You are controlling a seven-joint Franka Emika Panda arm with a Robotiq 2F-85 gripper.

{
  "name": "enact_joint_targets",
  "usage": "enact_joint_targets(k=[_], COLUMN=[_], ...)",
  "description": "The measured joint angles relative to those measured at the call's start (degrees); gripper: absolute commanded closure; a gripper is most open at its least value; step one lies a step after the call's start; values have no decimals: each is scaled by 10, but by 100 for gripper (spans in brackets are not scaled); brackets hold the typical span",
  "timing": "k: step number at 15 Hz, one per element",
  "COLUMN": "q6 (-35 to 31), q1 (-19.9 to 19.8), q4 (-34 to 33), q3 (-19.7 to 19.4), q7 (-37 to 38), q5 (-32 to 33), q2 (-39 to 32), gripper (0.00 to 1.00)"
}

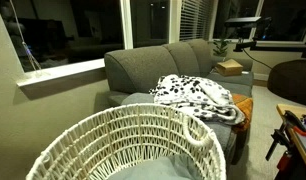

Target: Put the blanket on the sofa in the laundry basket

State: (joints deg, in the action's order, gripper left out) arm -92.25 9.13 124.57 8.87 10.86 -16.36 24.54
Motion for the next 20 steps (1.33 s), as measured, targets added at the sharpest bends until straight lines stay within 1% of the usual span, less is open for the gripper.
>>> enact_joint_targets(k=[12,20], q6=[0,-4], q1=[0,-14], q4=[-1,-1], q3=[0,2], q7=[0,12], q5=[0,19], q2=[0,-17], gripper=[0,0])
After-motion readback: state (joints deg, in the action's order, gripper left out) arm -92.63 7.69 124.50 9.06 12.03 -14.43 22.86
